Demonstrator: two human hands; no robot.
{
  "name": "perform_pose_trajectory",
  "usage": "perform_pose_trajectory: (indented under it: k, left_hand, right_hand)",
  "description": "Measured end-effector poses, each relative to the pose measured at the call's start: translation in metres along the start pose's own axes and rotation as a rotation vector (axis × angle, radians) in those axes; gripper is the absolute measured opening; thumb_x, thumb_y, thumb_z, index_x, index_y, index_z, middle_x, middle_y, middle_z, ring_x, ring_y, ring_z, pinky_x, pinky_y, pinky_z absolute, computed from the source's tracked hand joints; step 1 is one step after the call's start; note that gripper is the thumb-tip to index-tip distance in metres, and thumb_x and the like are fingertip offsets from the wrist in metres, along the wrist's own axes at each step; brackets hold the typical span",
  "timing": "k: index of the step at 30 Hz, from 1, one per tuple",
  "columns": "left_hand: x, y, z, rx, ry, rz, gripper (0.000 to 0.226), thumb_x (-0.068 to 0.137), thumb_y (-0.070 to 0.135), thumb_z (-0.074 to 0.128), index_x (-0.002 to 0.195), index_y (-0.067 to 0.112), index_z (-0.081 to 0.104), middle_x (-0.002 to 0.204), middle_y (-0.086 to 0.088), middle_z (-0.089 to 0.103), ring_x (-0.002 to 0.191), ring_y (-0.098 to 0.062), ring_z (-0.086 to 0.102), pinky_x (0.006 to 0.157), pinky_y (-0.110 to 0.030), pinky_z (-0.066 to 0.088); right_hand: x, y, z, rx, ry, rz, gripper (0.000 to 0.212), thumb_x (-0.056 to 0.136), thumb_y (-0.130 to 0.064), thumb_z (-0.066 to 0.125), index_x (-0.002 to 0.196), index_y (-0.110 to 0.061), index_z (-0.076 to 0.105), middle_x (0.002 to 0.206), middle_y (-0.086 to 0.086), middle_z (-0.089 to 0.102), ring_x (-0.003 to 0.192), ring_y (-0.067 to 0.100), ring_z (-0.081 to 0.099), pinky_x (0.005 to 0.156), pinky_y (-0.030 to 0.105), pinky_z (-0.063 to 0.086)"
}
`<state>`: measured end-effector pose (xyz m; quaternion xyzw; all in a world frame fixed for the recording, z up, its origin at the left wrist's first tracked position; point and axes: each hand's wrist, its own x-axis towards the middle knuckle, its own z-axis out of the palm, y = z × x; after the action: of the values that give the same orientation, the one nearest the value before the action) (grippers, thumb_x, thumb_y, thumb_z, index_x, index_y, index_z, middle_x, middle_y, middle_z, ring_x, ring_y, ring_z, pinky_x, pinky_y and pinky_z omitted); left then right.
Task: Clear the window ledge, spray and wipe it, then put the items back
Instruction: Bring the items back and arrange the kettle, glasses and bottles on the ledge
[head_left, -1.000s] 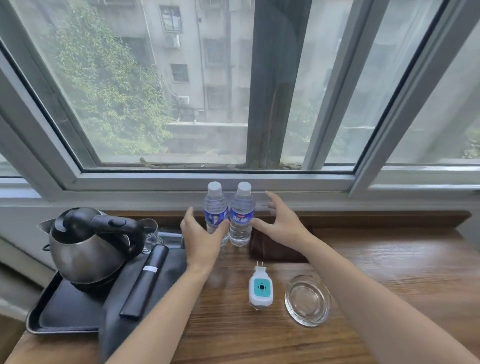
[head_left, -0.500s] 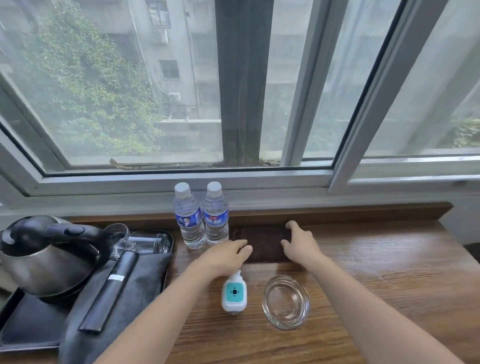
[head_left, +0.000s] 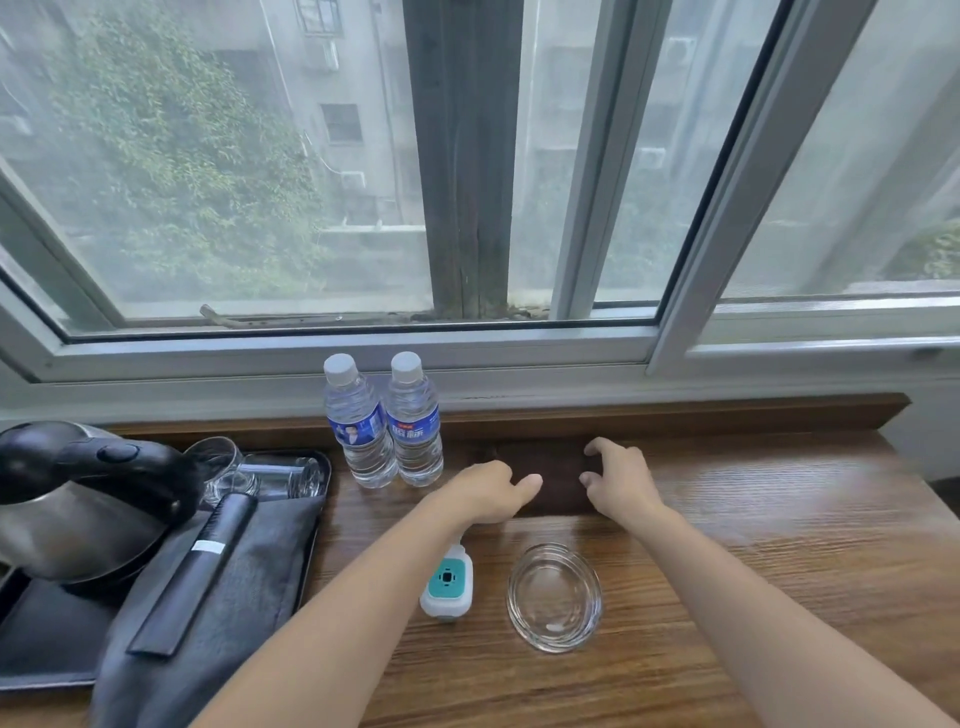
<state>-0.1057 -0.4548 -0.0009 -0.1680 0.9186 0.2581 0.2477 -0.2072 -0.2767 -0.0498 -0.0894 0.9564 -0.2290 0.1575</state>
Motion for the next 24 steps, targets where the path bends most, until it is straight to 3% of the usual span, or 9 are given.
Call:
perform_pose_trajectory:
  k: [3,7,10,12,15,18,21,24]
  left_hand:
    - [0.008,0.016,0.008,-0.034,-0.010,0.038,0.078,0.103,0.065,0.033,0.157,0.008,0.038,0.161,-0.011,0.042,0.147,-0.029,0.040,0.117,-0.038,0.034]
    - [0.012,0.024,0.014,-0.059,0.018,0.061,0.074,0.105,0.060,0.035,0.156,0.007,0.038,0.161,-0.012,0.041,0.147,-0.029,0.040,0.117,-0.037,0.034]
    - [0.002,0.018,0.011,-0.072,0.074,0.111,0.066,0.107,0.053,0.038,0.159,0.012,0.036,0.164,-0.010,0.036,0.151,-0.027,0.034,0.121,-0.037,0.029]
    - [-0.013,0.004,0.006,-0.104,0.157,0.124,0.056,0.105,0.050,0.044,0.152,0.021,0.049,0.156,-0.005,0.050,0.144,-0.025,0.045,0.117,-0.038,0.038]
    - [-0.043,-0.035,-0.002,-0.151,0.314,0.015,0.036,0.098,0.051,0.052,0.119,0.028,0.071,0.116,0.004,0.072,0.111,-0.020,0.065,0.097,-0.041,0.054]
    - [-0.067,-0.083,-0.008,-0.233,0.427,-0.202,0.028,0.096,0.049,0.058,0.102,0.022,0.064,0.102,0.003,0.071,0.098,-0.021,0.066,0.087,-0.038,0.055]
    - [-0.070,-0.119,-0.013,-0.366,0.581,-0.314,0.043,0.091,0.046,0.067,0.113,0.014,0.050,0.113,-0.007,0.068,0.108,-0.033,0.065,0.083,-0.039,0.050]
    - [-0.059,-0.133,-0.015,-0.557,0.745,-0.301,0.073,0.083,0.039,0.081,0.135,0.007,0.040,0.129,-0.014,0.058,0.121,-0.034,0.057,0.092,-0.042,0.048]
  right_hand:
    - [0.006,0.019,-0.013,-0.006,0.036,0.043,0.038,0.097,-0.020,0.069,0.135,-0.024,0.060,0.129,0.018,0.050,0.104,0.037,0.062,0.085,0.032,0.045]
    - [0.008,0.028,-0.021,-0.014,0.015,0.062,0.040,0.098,-0.026,0.070,0.137,-0.025,0.060,0.132,0.018,0.049,0.110,0.038,0.061,0.094,0.037,0.049]
    - [-0.002,0.009,-0.027,-0.220,0.008,0.081,0.042,0.100,-0.034,0.064,0.141,-0.027,0.057,0.137,0.018,0.048,0.125,0.041,0.049,0.104,0.044,0.045]
    - [-0.013,-0.019,-0.031,-0.359,0.111,-0.020,0.040,0.099,-0.037,0.062,0.138,-0.028,0.060,0.134,0.016,0.051,0.125,0.039,0.045,0.103,0.046,0.043]
    - [-0.032,-0.072,-0.030,-0.100,0.136,-0.369,0.038,0.096,-0.030,0.067,0.134,-0.025,0.063,0.125,0.007,0.062,0.117,0.029,0.055,0.099,0.041,0.048]
    - [-0.045,-0.124,-0.019,0.211,-0.138,-0.473,0.053,0.091,-0.029,0.076,0.140,-0.025,0.056,0.114,-0.004,0.066,0.103,0.014,0.064,0.093,0.031,0.052]
    - [-0.047,-0.152,0.008,0.281,-0.229,-0.453,0.078,0.083,-0.034,0.083,0.150,-0.024,0.043,0.128,0.000,0.061,0.117,0.016,0.060,0.099,0.033,0.049]
    - [-0.049,-0.159,0.030,0.355,-0.212,-0.462,0.079,0.078,-0.033,0.087,0.146,-0.025,0.046,0.126,-0.010,0.059,0.121,0.010,0.054,0.102,0.030,0.046]
